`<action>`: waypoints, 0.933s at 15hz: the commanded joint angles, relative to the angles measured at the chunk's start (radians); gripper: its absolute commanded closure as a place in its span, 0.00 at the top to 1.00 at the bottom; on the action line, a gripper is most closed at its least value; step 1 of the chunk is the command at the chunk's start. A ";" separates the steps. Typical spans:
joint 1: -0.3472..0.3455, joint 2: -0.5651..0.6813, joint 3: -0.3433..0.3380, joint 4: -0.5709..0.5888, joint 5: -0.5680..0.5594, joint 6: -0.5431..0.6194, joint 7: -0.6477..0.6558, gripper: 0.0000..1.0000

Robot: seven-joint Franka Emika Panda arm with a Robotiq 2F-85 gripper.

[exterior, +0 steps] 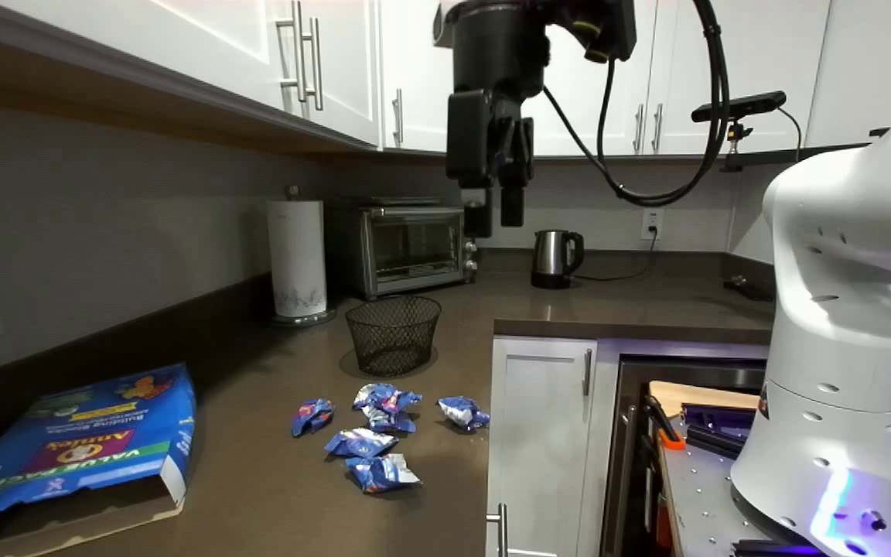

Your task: Place the blue box upright

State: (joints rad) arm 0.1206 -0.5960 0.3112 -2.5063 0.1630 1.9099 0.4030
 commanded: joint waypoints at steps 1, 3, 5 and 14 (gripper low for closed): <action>0.003 0.173 0.065 0.083 -0.094 0.081 0.014 1.00; 0.001 0.257 0.100 0.117 -0.183 0.140 0.028 1.00; -0.005 0.342 0.133 0.148 -0.308 0.196 0.065 1.00; 0.110 0.687 0.110 0.324 -0.823 0.242 0.298 1.00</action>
State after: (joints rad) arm 0.1701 -0.0202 0.4533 -2.2673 -0.5376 2.1665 0.6274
